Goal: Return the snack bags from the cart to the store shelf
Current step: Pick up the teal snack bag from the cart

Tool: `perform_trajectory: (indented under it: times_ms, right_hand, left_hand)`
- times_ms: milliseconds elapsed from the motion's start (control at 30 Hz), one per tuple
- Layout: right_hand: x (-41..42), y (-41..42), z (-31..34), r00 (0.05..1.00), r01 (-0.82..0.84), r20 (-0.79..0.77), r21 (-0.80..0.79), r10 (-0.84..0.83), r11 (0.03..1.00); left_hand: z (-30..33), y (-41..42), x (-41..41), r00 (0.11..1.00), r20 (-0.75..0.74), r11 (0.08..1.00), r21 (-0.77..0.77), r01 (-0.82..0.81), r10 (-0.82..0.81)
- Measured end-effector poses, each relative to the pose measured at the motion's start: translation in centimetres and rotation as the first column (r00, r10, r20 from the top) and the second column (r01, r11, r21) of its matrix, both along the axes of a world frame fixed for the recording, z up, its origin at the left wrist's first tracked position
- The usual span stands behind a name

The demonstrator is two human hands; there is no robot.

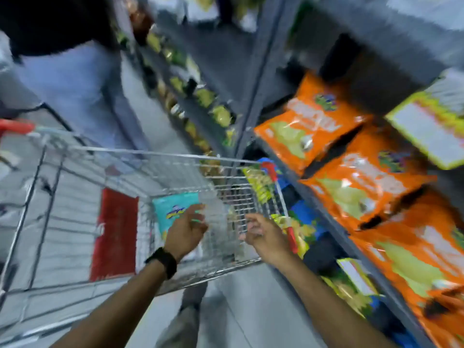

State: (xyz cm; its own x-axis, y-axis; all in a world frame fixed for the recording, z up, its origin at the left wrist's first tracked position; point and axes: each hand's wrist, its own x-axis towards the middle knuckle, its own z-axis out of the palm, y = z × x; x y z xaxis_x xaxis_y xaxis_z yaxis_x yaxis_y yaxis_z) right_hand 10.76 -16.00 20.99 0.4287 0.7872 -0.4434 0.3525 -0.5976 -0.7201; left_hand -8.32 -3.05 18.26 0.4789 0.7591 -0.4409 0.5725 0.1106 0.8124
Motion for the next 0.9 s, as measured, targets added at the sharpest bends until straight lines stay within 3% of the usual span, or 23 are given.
perform_trajectory:
  times_ms: [67,100,167,333,467,567,633,833,900]
  right_hand:
    - [-1.3,3.0,-4.8,0.994,-0.066,-0.098,-0.098,0.056,0.993]
    - [-1.7,4.4,-7.0,0.976,-0.034,-0.216,-0.164,-0.002,0.986]
    - [-2.7,6.4,-11.4,0.952,-0.042,-0.302,-0.283,-0.047,0.958]
    - [-5.3,10.1,-20.0,0.959,-0.120,-0.284,-0.480,-0.025,0.869]
    - [-7.3,11.4,-25.8,0.942,-0.062,-0.304,-0.568,-0.139,0.821]
    - [-7.5,10.7,-33.0,0.922,-0.060,-0.341,-0.593,-0.182,0.803]
    - [-7.7,10.7,-36.5,0.891,-0.052,-0.394,-0.583,-0.226,0.811]
    - [-10.2,13.1,-27.3,0.927,-0.007,-0.316,-0.557,-0.204,0.830]
    - [-10.1,12.7,-24.4,0.904,-0.001,-0.362,-0.534,-0.228,0.845]
  left_hand:
    - [-4.4,2.5,-2.2,0.997,-0.047,0.996,-0.052,-0.066,0.064]
    - [-6.7,3.5,-3.1,0.993,-0.076,0.992,-0.078,-0.096,0.090]
    - [-9.5,5.3,-4.4,0.977,-0.163,0.976,-0.149,-0.159,0.134]
    - [-15.6,7.7,-6.4,0.903,-0.323,0.842,-0.366,-0.395,0.283]
    - [-21.9,6.9,-7.6,0.857,-0.364,0.667,-0.539,-0.514,0.366]
    - [-26.5,6.5,-8.7,0.867,-0.334,0.652,-0.571,-0.499,0.370]
    - [-26.3,6.5,-8.6,0.859,-0.341,0.639,-0.574,-0.511,0.381]
    - [-23.3,6.1,-8.0,0.880,-0.266,0.625,-0.625,-0.468,0.394]
    - [-20.4,6.0,-7.6,0.888,-0.282,0.621,-0.637,-0.457,0.363]
